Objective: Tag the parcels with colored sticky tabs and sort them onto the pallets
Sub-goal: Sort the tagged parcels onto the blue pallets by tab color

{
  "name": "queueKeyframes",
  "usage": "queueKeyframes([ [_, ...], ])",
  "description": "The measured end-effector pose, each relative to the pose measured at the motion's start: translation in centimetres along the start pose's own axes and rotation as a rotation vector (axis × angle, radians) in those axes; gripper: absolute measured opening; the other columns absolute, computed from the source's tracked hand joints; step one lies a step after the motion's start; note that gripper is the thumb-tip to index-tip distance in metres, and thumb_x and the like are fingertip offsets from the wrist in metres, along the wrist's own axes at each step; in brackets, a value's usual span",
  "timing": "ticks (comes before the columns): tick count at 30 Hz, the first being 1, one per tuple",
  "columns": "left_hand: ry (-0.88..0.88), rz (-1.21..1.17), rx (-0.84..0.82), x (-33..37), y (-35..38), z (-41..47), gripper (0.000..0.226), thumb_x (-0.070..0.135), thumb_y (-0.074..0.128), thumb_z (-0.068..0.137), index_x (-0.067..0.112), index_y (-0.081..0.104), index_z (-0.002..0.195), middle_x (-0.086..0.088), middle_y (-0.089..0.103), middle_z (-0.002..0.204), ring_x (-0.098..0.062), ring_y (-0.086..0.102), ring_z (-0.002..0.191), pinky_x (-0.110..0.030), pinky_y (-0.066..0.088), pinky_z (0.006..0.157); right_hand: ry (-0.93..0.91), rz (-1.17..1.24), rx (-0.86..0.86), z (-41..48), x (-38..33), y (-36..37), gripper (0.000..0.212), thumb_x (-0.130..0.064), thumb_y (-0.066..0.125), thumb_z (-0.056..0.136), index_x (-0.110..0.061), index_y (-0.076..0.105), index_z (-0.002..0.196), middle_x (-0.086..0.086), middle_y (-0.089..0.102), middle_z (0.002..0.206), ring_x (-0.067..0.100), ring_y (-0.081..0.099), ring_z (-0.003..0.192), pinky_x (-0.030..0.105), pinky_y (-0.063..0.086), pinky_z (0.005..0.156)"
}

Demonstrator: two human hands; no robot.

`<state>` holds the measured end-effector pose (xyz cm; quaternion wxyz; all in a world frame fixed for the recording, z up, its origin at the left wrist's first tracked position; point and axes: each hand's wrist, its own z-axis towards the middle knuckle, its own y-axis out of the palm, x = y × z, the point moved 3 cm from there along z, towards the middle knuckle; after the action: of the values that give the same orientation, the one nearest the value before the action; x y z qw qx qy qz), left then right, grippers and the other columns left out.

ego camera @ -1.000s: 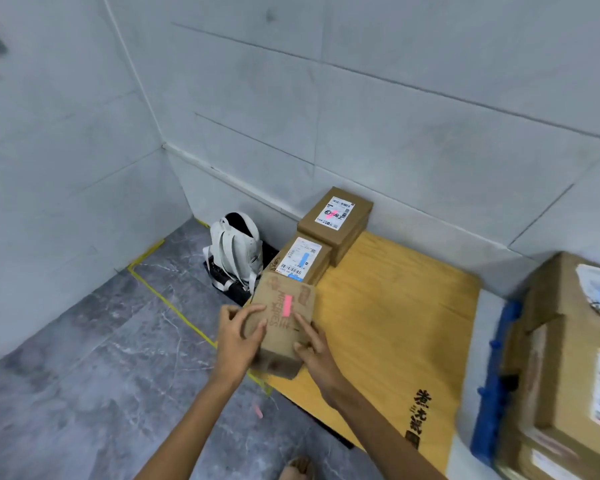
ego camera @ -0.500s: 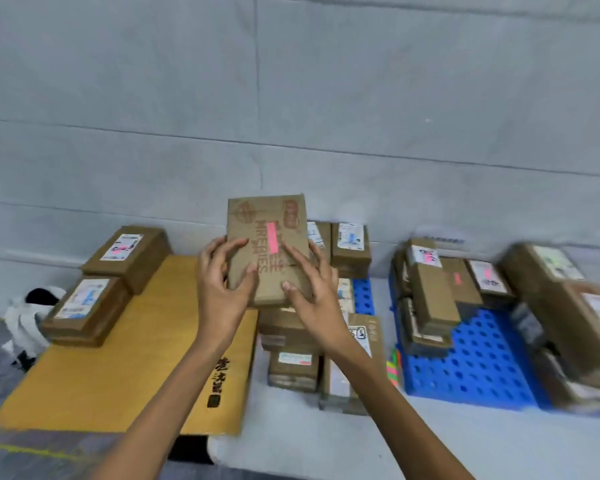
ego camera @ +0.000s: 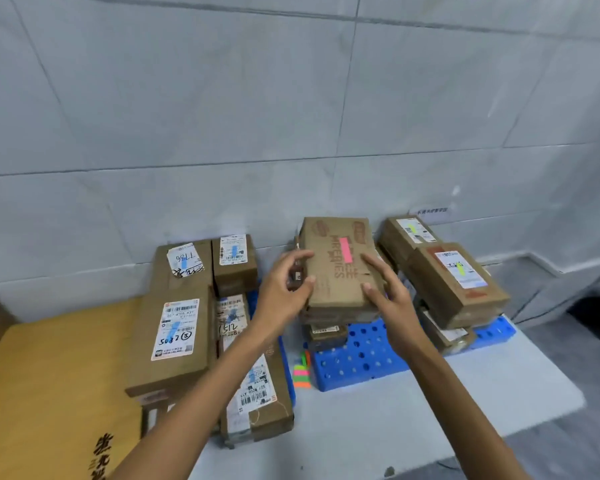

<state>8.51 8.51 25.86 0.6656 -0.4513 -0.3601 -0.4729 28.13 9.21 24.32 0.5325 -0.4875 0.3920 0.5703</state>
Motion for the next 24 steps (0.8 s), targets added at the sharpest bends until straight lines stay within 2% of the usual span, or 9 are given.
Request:
queueKeyframes([
  [3, 0.018, 0.009, -0.141, -0.3, 5.0, 0.9, 0.035, 0.011, 0.059, 0.088, 0.028, 0.055, 0.118, 0.000, 0.043, 0.139, -0.017, 0.046, 0.124, -0.029, 0.050, 0.096, 0.025, 0.006, 0.083, 0.2, 0.7, -4.6, 0.040, -0.005, 0.052, 0.092, -0.026, 0.055, 0.126, 0.001, 0.051, 0.136, 0.021, 0.050, 0.124, 0.040, 0.049, 0.095],
  [5, -0.012, 0.004, -0.194, -1.5, 8.3, 1.0, 0.036, 0.014, 0.058, 0.089, 0.030, 0.054, 0.120, 0.000, 0.039, 0.144, -0.013, 0.038, 0.133, -0.034, 0.041, 0.106, 0.079, -0.006, 0.110, 0.1, 1.9, -7.1, 0.040, -0.001, 0.049, 0.093, -0.023, 0.055, 0.125, -0.002, 0.053, 0.131, 0.017, 0.053, 0.119, 0.029, 0.052, 0.086],
  [7, -0.070, 0.004, -0.249, -2.5, 11.4, 1.0, 0.037, 0.011, 0.056, 0.090, 0.025, 0.053, 0.125, -0.001, 0.033, 0.148, -0.008, 0.028, 0.138, -0.025, 0.029, 0.111, 0.144, -0.050, 0.125, 0.2, 3.4, -9.4, 0.038, -0.001, 0.046, 0.094, -0.021, 0.054, 0.125, -0.005, 0.053, 0.129, 0.011, 0.054, 0.114, 0.018, 0.052, 0.076],
  [10, -0.140, 0.032, -0.321, -4.3, 15.6, 1.1, 0.037, 0.009, 0.054, 0.091, 0.016, 0.051, 0.128, 0.001, 0.033, 0.145, -0.009, 0.028, 0.136, -0.016, 0.026, 0.107, 0.242, -0.130, 0.089, 1.1, 6.8, -12.4, 0.036, -0.003, 0.045, 0.095, -0.020, 0.055, 0.124, 0.001, 0.049, 0.132, 0.010, 0.051, 0.111, 0.012, 0.049, 0.071],
  [13, -0.247, 0.087, -0.360, -7.6, 19.0, 0.6, 0.039, 0.007, 0.053, 0.091, 0.012, 0.049, 0.129, 0.008, 0.033, 0.136, -0.003, 0.030, 0.128, -0.009, 0.025, 0.099, 0.364, -0.187, -0.007, 1.9, 11.7, -14.4, 0.037, -0.004, 0.048, 0.094, -0.030, 0.057, 0.119, 0.003, 0.046, 0.136, 0.018, 0.047, 0.120, 0.021, 0.046, 0.082],
  [15, -0.334, 0.128, -0.326, -9.8, 21.0, 0.5, 0.039, 0.004, 0.053, 0.089, 0.009, 0.050, 0.127, 0.003, 0.036, 0.136, -0.008, 0.035, 0.128, -0.005, 0.027, 0.095, 0.420, -0.231, -0.120, 2.8, 14.5, -15.5, 0.042, -0.002, 0.050, 0.093, -0.033, 0.054, 0.121, 0.003, 0.044, 0.139, 0.019, 0.044, 0.125, 0.023, 0.044, 0.091],
  [19, -0.482, 0.221, -0.261, -13.3, 24.1, 1.0, 0.036, -0.002, 0.053, 0.085, 0.004, 0.052, 0.120, -0.008, 0.039, 0.132, -0.018, 0.042, 0.124, 0.007, 0.028, 0.079, 0.458, -0.363, -0.501, 5.2, 19.7, -16.4, 0.073, -0.006, 0.065, 0.084, -0.025, 0.027, 0.144, -0.008, 0.014, 0.147, 0.008, 0.018, 0.134, 0.012, 0.037, 0.099],
  [22, -0.519, 0.287, -0.251, -15.2, 25.4, 1.8, 0.038, -0.001, 0.052, 0.087, 0.004, 0.050, 0.124, -0.008, 0.032, 0.139, -0.022, 0.039, 0.129, 0.000, 0.028, 0.085, 0.391, -0.565, -0.670, 6.7, 23.4, -17.0, 0.096, -0.027, 0.075, 0.077, -0.035, 0.010, 0.147, -0.012, -0.004, 0.151, 0.010, -0.002, 0.141, 0.033, 0.020, 0.114],
  [24, -0.506, 0.330, -0.292, -16.0, 26.3, 2.0, 0.045, 0.001, 0.051, 0.089, 0.006, 0.043, 0.133, -0.006, 0.019, 0.150, -0.020, 0.029, 0.137, -0.003, 0.025, 0.095, 0.335, -0.573, -0.672, 7.2, 25.8, -17.8, 0.100, -0.018, 0.076, 0.075, -0.042, 0.008, 0.144, -0.006, -0.004, 0.154, 0.015, 0.001, 0.143, 0.030, 0.024, 0.112],
])
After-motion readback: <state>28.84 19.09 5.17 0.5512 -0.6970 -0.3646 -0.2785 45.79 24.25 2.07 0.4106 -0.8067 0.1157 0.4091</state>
